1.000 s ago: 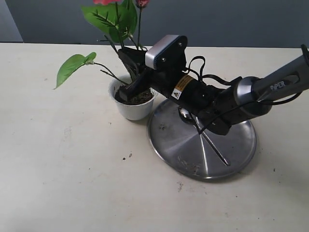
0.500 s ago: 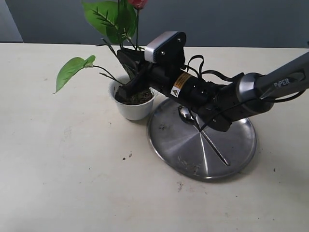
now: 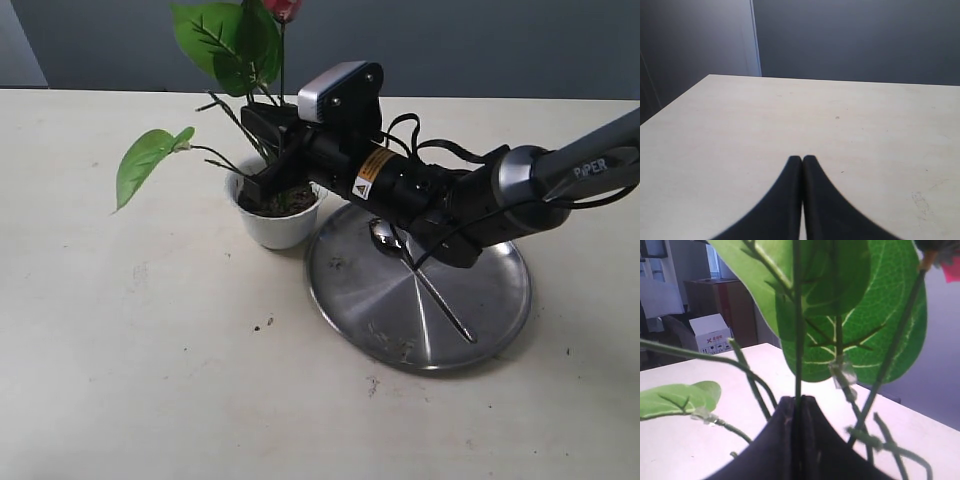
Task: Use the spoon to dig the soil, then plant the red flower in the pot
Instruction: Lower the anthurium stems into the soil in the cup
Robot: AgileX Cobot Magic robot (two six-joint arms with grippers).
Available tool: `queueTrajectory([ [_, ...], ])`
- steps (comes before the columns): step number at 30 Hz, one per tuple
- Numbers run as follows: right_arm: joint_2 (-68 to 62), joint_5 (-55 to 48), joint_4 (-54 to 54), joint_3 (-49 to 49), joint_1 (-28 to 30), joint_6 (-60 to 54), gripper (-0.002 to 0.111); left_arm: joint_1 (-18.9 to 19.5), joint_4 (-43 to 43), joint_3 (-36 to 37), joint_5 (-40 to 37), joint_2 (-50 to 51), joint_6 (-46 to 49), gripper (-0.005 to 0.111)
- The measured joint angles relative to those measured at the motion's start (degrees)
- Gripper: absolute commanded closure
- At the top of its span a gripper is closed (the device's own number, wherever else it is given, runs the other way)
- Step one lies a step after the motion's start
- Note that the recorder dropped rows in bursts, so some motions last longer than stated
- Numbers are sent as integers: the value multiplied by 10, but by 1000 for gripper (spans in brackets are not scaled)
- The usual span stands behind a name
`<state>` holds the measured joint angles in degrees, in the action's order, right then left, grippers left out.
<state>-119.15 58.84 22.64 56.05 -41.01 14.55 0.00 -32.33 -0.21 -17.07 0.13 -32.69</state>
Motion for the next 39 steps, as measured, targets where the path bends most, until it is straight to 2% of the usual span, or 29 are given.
queueTrajectory([
  [39,2,-26,2,2,0,15,109,0,0,0,0,0,0,106],
])
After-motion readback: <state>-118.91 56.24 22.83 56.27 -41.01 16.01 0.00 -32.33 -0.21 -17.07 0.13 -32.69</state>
